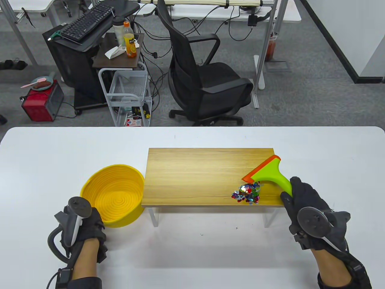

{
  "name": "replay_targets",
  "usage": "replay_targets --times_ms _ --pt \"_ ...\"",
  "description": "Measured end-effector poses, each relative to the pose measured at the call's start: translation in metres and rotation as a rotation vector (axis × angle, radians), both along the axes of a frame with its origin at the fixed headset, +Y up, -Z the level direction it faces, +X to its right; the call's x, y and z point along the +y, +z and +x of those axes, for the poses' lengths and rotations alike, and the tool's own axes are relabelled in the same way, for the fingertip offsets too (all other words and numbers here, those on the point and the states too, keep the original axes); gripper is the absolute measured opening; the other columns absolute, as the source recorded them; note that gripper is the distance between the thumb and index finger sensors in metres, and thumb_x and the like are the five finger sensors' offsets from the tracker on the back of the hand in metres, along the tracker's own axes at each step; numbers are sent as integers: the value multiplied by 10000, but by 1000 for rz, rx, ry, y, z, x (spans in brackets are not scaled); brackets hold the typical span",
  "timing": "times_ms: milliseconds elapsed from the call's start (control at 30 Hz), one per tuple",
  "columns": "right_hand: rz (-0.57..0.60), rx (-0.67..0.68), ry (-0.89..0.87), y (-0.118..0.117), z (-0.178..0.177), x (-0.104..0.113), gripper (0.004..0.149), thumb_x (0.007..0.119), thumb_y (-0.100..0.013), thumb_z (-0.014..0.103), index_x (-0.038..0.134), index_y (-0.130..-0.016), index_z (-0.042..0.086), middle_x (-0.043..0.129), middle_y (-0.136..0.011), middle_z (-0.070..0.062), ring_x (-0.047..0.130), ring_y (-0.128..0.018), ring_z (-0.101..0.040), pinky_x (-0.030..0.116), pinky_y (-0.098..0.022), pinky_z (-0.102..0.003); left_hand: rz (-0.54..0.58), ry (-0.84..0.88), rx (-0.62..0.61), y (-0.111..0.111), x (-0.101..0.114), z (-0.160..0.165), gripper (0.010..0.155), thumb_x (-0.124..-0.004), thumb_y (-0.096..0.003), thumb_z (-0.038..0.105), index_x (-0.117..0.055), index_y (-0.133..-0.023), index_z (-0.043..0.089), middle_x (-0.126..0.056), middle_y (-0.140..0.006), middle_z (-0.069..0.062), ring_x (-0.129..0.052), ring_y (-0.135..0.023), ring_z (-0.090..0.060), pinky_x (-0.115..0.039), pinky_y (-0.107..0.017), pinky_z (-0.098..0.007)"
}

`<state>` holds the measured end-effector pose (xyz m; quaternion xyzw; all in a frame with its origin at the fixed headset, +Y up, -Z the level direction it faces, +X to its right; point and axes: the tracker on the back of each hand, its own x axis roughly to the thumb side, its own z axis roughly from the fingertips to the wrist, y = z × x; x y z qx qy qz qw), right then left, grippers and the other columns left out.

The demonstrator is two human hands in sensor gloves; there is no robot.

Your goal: Scrape sequins from tabletop organizer into fabric basket

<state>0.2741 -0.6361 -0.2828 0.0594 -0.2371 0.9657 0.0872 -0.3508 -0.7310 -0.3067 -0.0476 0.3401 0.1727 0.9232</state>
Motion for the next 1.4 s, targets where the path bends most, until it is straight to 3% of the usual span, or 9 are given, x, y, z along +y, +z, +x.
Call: replay_targets --times_ms 167,400,533,733,867,1033,1167,1400 --pt "-2 -1 3 0 -1 0 612 745 -586 450 607 -1037 60 817 -893 -193 967 -602 -329 871 -414 -399 136 413 123 3 -20 -13 749 -733 -503 437 -368 -939 -50 -1036 -616 -159 -1114 -392 -326 -914 -296 -513" --pt "-11 -4 10 -2 -3 -2 611 746 -586 450 608 -1037 62 817 -893 -192 967 -601 -330 871 -415 -400 223 452 118 4 -14 -18 595 -733 -496 355 -582 -887 -67 -1044 -508 -222 -1121 -278 -347 -948 -231 -499" --pt "-14 -5 12 -2 -4 -3 611 744 -586 450 608 -1037 61 818 -892 -193 968 -599 -329 872 -414 -400 294 393 110 3 8 -17 584 -716 -494 351 -591 -871 -77 -1046 -477 -225 -1125 -251 -340 -951 -209 -495" --pt "-15 -9 17 -3 -4 -3 610 741 -587 449 605 -1039 63 814 -895 -194 967 -600 -328 871 -415 -398 423 244 59 2 76 -5 573 -706 -496 352 -611 -858 -82 -1053 -447 -218 -1126 -218 -329 -952 -185 -485" --pt "-14 -24 12 -4 0 -3 610 738 -587 449 603 -1040 63 813 -895 -193 966 -599 -327 871 -415 -398 508 168 -19 2 126 13 566 -699 -501 363 -623 -857 -71 -1059 -438 -199 -1128 -209 -310 -956 -179 -469" --pt "-12 -35 4 -4 4 -2 610 738 -588 447 603 -1041 62 812 -896 -193 965 -599 -326 871 -414 -398 568 219 -139 5 168 39 556 -684 -511 370 -631 -856 -63 -1064 -418 -177 -1128 -184 -279 -961 -164 -446" --pt "-13 -39 1 -5 5 -1 609 738 -588 447 602 -1041 64 812 -896 -193 966 -599 -326 870 -415 -397 577 311 -283 10 179 65 552 -683 -514 371 -641 -850 -65 -1065 -406 -173 -1127 -172 -274 -961 -156 -442" --pt "-14 -44 2 -5 7 -1 610 737 -588 449 602 -1041 64 812 -896 -193 967 -597 -325 870 -414 -398 534 537 -618 19 171 123 546 -688 -518 373 -653 -850 -59 -1065 -409 -176 -1124 -175 -278 -957 -159 -445"
